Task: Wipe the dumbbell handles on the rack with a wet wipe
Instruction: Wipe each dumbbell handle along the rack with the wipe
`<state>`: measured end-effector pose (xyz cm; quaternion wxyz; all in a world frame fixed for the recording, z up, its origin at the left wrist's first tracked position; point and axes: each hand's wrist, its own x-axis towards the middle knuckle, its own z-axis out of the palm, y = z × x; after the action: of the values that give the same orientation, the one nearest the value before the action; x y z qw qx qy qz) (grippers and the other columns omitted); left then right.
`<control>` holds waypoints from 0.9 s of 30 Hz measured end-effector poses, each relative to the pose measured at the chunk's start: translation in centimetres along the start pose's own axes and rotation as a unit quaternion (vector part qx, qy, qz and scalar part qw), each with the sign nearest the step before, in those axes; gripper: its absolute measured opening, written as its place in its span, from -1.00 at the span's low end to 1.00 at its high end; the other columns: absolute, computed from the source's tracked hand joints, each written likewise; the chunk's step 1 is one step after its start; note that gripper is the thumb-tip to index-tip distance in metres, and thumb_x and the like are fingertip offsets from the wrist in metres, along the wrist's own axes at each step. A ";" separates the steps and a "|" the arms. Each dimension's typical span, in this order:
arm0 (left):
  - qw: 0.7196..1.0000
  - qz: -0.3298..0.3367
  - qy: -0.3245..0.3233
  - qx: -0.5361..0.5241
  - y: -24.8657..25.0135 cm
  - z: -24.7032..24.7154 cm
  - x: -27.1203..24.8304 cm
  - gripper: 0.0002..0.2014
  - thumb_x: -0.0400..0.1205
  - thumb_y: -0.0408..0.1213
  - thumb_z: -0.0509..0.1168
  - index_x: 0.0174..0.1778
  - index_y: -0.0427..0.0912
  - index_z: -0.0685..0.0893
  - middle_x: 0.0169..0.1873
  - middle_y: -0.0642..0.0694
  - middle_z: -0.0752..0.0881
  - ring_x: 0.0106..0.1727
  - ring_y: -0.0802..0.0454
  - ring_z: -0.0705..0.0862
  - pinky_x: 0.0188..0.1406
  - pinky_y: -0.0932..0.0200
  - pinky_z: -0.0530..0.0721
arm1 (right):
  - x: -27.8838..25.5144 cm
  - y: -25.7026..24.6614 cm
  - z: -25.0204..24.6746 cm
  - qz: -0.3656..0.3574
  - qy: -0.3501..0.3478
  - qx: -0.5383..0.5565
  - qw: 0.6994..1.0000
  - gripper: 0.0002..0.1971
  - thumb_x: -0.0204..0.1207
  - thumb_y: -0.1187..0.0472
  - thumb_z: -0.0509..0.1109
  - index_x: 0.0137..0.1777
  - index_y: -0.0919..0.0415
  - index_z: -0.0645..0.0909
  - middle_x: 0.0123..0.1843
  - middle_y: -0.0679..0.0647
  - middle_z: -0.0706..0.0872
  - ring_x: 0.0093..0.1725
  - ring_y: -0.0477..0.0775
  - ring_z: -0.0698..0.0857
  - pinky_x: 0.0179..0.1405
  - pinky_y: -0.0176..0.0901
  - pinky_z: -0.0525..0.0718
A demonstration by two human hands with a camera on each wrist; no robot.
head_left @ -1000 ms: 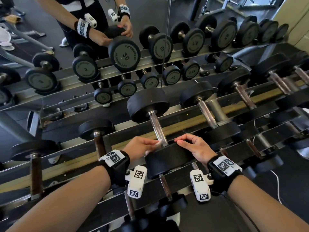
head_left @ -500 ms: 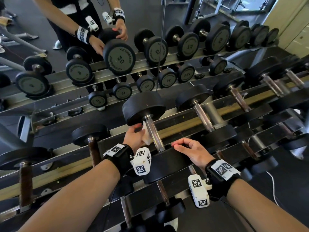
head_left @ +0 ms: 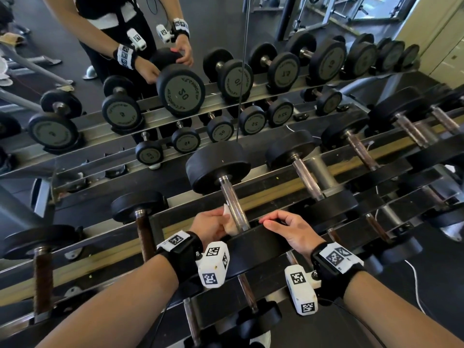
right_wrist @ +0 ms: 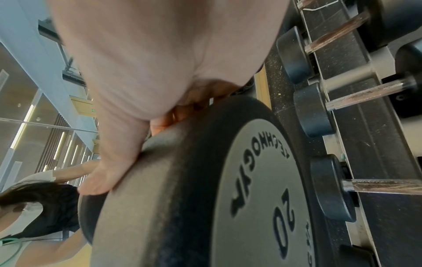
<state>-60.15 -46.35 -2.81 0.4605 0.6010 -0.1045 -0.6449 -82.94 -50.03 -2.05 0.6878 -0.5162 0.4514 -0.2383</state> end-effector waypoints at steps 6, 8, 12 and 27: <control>1.000 -0.006 -0.001 -0.013 2.0 -0.5 1.1 -0.70 0.72 -0.58 0.15 0.37 -0.46 0.58 -0.10 -0.33 0.73 -0.25 -0.10 0.75 -0.30 0.08 0.80 | 0.3 0.4 -0.1 -0.013 0.005 -0.007 1.000 -0.49 0.23 -0.16 0.61 0.07 0.18 0.77 0.04 0.18 0.84 0.03 0.07 0.81 0.01 -0.11 0.77; 0.999 0.021 0.017 -0.032 3.3 -0.2 1.6 -0.74 0.74 -0.55 0.14 0.32 -0.36 0.58 -0.16 -0.27 0.71 -0.40 -0.02 0.77 -0.42 0.14 0.78 | 0.3 0.6 -0.2 -0.013 0.006 -0.001 1.000 -0.54 0.26 -0.13 0.62 0.06 0.17 0.77 0.03 0.15 0.85 0.01 0.05 0.82 -0.04 -0.17 0.76; 0.996 0.072 0.043 -0.040 3.3 0.2 2.0 -0.75 0.72 -0.54 0.21 0.30 -0.29 0.58 -0.14 -0.23 0.75 -0.27 -0.04 0.78 -0.40 0.14 0.79 | 0.3 0.7 -0.1 -0.007 0.006 0.012 1.000 -0.52 0.22 -0.15 0.65 0.04 0.14 0.78 0.01 0.15 0.85 -0.01 0.05 0.82 -0.08 -0.17 0.76; 0.994 0.087 0.070 0.014 4.3 0.2 1.7 -0.63 0.70 -0.61 0.20 0.44 -0.41 0.54 0.11 -0.34 0.69 0.07 -0.21 0.71 0.13 -0.10 0.74 | -0.1 0.3 0.2 -0.004 0.011 0.040 0.999 -0.51 0.31 0.01 0.57 0.14 0.33 0.71 -0.03 0.18 0.83 -0.07 0.05 0.81 -0.13 -0.17 0.77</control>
<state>-58.10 -50.03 -0.91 0.5128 0.6397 -0.1329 -0.5569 -82.81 -49.74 -2.33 0.7016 -0.4878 0.4471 -0.2645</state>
